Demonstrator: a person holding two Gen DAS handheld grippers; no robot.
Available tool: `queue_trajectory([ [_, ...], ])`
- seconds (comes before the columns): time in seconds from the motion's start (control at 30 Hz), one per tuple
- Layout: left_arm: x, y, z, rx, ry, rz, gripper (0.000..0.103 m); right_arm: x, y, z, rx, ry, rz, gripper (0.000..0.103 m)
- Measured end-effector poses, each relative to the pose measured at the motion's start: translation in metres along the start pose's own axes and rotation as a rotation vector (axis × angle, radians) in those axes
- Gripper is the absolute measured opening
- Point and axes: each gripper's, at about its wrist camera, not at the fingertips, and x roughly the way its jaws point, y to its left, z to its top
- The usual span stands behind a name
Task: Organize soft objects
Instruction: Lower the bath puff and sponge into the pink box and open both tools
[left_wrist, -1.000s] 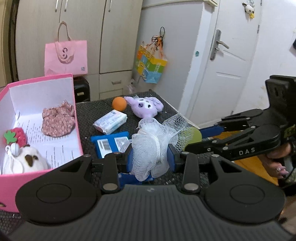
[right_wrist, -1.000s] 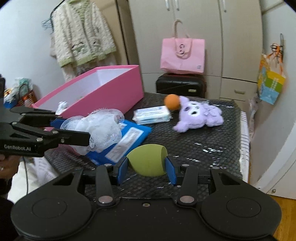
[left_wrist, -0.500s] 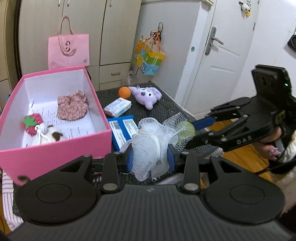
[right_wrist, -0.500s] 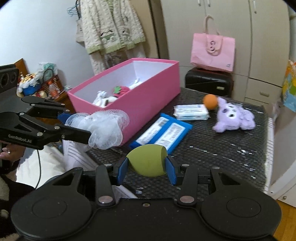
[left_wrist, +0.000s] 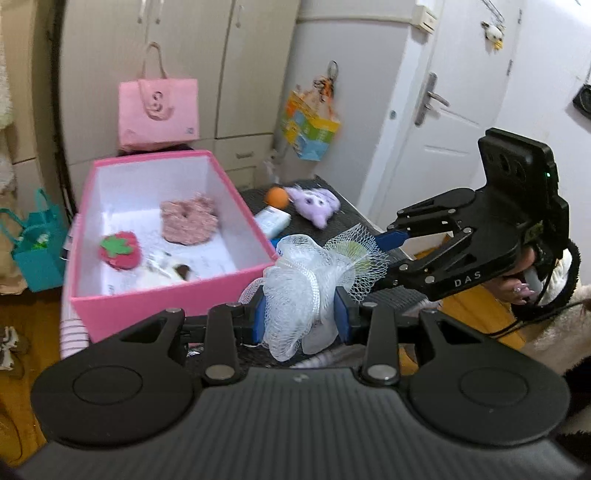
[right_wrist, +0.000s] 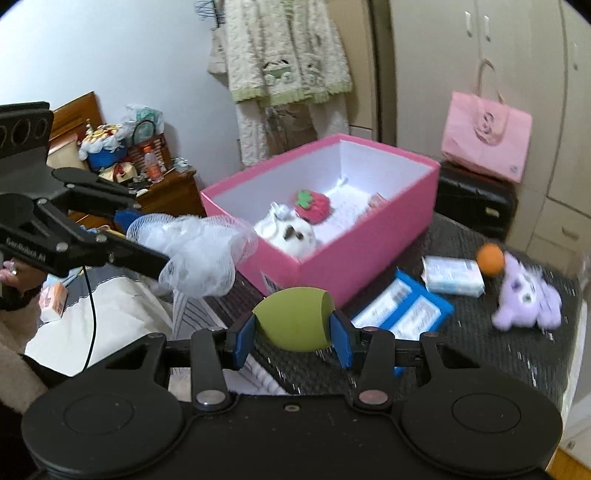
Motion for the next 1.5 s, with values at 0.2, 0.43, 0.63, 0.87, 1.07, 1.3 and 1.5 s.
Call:
queue_trajectory([
  [0.2, -0.004, 0.027, 0.017, 0.006, -0.031, 0.057, 0.035, 0.015, 0.01, 0.033, -0.097, -0.065, -0.076, 0.05],
  [0.43, 0.029, 0.061, 0.038, 0.071, -0.032, 0.181, 0.035, 0.042, -0.002, 0.077, -0.09, -0.094, -0.051, 0.05],
  [0.63, 0.081, 0.088, 0.059, 0.12, 0.046, 0.23, 0.035, 0.075, -0.026, 0.113, -0.032, -0.064, -0.049, 0.05],
  [0.87, 0.133, 0.109, 0.084, 0.172, 0.099, 0.212, 0.035, 0.121, -0.068, 0.155, 0.093, -0.028, -0.053, 0.05],
  [1.07, 0.171, 0.125, 0.087, 0.108, 0.18, 0.128, 0.035, 0.17, -0.1, 0.173, 0.17, 0.053, -0.039, 0.05],
  [1.3, 0.182, 0.132, 0.09, 0.025, 0.26, -0.067, 0.037, 0.22, -0.118, 0.169, 0.238, 0.168, 0.014, 0.05],
  [1.5, 0.186, 0.116, 0.094, 0.123, 0.287, -0.024, 0.043, 0.237, -0.122, 0.17, 0.22, 0.205, 0.03, 0.053],
])
